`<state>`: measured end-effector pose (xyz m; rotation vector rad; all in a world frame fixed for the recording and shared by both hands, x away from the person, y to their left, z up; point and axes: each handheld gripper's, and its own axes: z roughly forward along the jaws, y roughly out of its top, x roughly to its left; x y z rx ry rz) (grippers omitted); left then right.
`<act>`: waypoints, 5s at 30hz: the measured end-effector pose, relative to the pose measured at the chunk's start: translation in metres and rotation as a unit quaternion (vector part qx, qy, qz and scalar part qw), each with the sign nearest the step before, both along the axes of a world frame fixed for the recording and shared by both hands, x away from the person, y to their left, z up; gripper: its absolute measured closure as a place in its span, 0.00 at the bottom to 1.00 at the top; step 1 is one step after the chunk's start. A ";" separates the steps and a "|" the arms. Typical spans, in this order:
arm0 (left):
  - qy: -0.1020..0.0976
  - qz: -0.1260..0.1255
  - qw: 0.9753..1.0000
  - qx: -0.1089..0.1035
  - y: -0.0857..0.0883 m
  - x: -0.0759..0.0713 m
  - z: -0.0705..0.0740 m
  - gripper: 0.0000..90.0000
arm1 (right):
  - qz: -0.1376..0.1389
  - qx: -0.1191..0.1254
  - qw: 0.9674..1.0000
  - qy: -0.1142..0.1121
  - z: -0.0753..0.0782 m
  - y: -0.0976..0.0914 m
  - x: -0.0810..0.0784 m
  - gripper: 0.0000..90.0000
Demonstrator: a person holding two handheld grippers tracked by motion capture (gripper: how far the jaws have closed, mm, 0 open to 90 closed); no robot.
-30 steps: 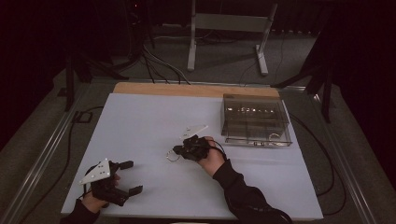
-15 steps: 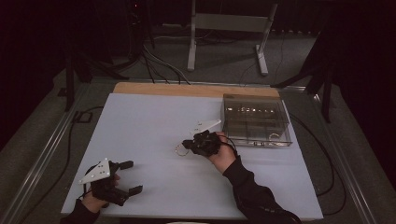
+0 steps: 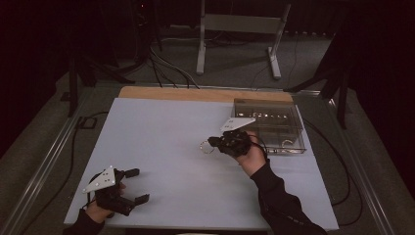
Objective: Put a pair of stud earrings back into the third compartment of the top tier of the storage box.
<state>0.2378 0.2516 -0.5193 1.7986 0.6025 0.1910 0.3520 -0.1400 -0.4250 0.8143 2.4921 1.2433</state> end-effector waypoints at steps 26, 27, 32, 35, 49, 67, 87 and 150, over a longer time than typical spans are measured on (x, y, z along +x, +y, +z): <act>-0.002 -0.002 1.000 0.002 -0.002 0.000 0.001 0.01 | -0.126 -0.003 0.992 -0.023 0.021 -0.114 -0.003 0.96; -0.002 -0.001 1.000 0.001 -0.002 -0.001 0.001 0.01 | -0.131 0.000 0.991 -0.024 0.021 -0.119 -0.004 0.96; -0.002 -0.001 1.000 0.002 -0.002 0.000 0.001 0.01 | -0.156 -0.001 0.987 -0.025 0.023 -0.140 -0.007 0.96; -0.003 -0.003 1.000 0.004 -0.002 -0.001 0.001 0.01 | -0.172 -0.003 0.985 -0.024 0.023 -0.152 -0.008 0.96; -0.003 -0.001 1.000 0.004 -0.003 0.000 0.001 0.01 | -0.248 -0.007 0.968 -0.021 0.014 -0.205 -0.010 0.96; -0.002 -0.001 1.000 0.004 -0.003 -0.001 0.001 0.01 | -0.283 -0.005 0.959 0.012 -0.013 -0.229 -0.003 0.83; -0.003 -0.003 1.000 0.003 -0.003 -0.001 0.002 0.01 | -0.206 0.056 0.977 -0.012 0.018 -0.169 -0.007 0.25; -0.004 0.001 1.000 0.006 -0.001 -0.004 0.001 0.01 | -0.062 0.046 0.997 0.023 -0.083 -0.113 -0.086 0.00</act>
